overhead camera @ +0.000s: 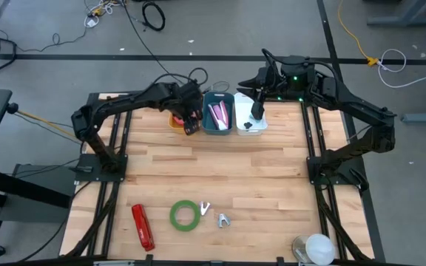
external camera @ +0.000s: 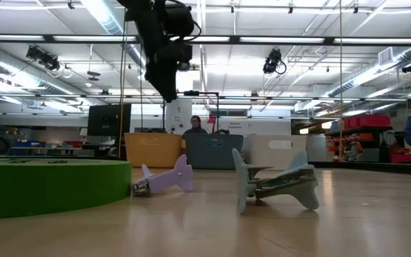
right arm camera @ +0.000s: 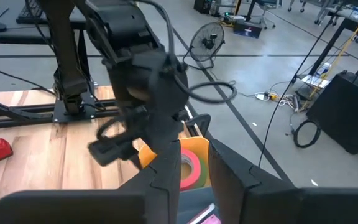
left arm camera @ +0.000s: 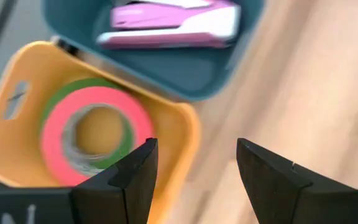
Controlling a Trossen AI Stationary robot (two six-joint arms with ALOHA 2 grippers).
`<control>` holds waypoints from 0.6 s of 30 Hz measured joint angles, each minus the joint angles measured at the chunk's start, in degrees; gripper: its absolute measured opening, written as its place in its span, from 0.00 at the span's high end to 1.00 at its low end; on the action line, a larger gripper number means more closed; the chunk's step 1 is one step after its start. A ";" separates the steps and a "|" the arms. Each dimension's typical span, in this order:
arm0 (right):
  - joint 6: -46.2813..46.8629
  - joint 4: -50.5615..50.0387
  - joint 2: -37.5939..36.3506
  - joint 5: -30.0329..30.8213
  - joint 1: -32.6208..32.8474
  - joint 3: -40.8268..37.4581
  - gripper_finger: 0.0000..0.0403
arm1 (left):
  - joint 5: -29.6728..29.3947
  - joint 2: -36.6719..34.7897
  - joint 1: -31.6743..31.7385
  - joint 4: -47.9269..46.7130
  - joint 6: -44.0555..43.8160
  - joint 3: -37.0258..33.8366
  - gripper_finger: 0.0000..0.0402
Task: Pick and place Stapler, Stapler remover, tape
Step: Put the green tape into the yellow bin
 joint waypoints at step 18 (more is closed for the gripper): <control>3.26 -2.91 0.00 -0.44 0.26 0.02 0.80 | 6.07 -6.97 -13.96 -4.33 -1.76 0.00 0.45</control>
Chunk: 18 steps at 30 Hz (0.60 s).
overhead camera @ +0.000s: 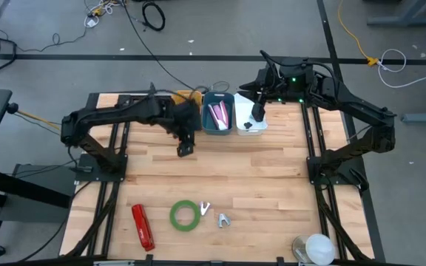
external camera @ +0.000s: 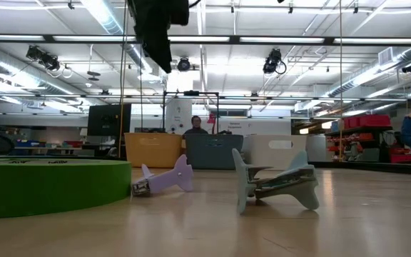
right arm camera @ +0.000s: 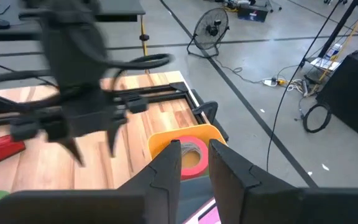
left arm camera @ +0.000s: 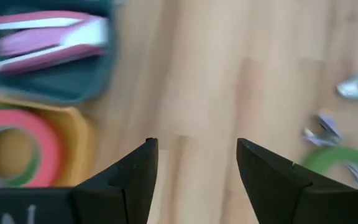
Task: Pick and place Stapler, Stapler remover, tape
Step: Put the green tape into the yellow bin
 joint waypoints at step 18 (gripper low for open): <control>-2.53 -2.05 -0.04 -5.54 1.12 0.00 0.80 | -0.31 0.39 -16.45 -2.20 -2.00 0.00 0.45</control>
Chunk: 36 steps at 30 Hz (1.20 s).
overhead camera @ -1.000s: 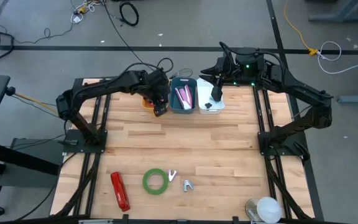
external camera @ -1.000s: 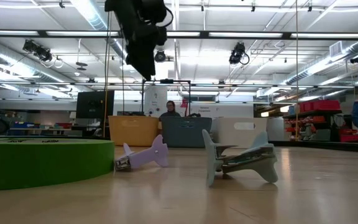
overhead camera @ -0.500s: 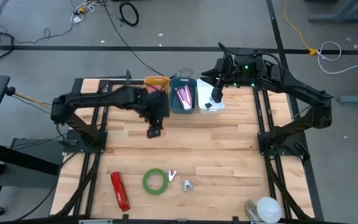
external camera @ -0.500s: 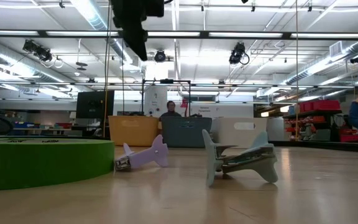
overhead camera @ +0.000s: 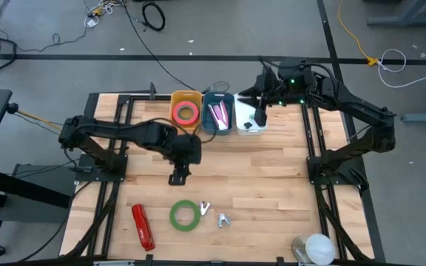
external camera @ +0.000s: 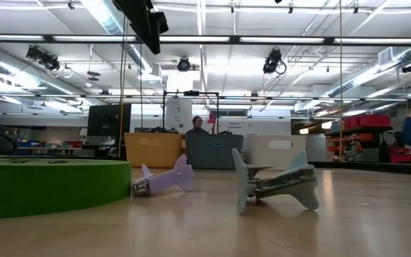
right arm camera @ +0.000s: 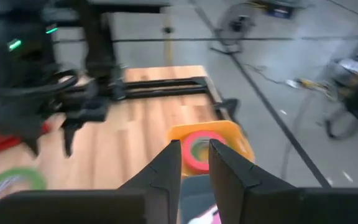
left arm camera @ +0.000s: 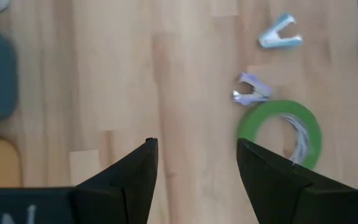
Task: Pick and place Stapler, Stapler remover, tape
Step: Put the green tape into the yellow bin
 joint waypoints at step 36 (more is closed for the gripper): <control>0.35 -11.15 -1.14 10.71 30.17 0.00 0.80 | -2.74 3.46 -10.53 -0.81 -12.78 -0.04 0.45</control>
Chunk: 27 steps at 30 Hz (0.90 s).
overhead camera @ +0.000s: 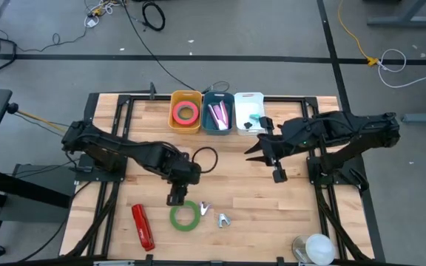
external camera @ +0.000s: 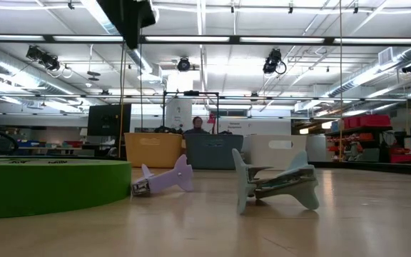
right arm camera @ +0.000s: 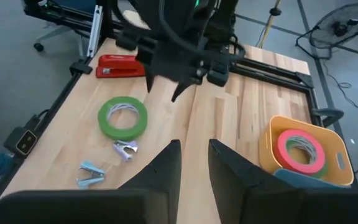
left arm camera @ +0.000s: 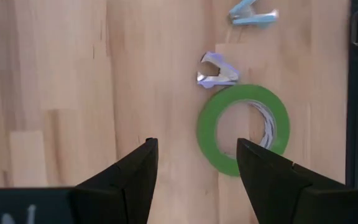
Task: Pick and place Stapler, Stapler remover, tape
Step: Put the green tape into the yellow bin
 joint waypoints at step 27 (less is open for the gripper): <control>3.15 -1.99 -5.67 -6.58 1.61 0.00 0.80 | -7.17 10.33 -11.21 10.01 -17.38 -7.74 0.45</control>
